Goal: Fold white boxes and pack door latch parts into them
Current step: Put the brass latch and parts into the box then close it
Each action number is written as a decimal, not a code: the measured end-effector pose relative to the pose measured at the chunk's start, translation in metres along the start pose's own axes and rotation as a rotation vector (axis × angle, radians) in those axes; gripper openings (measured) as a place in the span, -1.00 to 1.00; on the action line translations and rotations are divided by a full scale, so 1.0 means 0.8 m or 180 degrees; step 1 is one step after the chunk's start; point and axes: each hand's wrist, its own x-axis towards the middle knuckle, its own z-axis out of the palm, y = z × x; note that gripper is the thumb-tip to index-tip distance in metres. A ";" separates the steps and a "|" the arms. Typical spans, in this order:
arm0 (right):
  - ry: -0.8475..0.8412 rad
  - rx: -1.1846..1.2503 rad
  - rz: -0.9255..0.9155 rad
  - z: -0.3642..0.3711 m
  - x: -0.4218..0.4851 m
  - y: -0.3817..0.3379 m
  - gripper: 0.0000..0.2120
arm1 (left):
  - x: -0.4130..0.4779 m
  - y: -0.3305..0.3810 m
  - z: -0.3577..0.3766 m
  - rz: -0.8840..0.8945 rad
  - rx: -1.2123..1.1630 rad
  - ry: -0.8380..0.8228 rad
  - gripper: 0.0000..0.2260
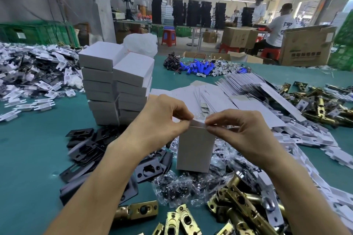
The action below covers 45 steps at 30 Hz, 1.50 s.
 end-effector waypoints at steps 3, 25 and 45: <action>-0.0056 -0.0045 -0.0025 0.000 -0.002 0.001 -0.82 | 0.001 -0.005 0.001 -0.0056 -0.0234 -0.0110 -0.93; -0.0533 0.0269 0.0207 -0.002 -0.003 0.007 -0.56 | -0.001 -0.016 -0.001 -0.0182 -0.0402 -0.0714 -0.80; 0.0725 0.1691 0.1041 0.008 0.005 0.020 -0.61 | 0.004 -0.054 0.036 -0.1616 -0.2127 -0.1174 -0.71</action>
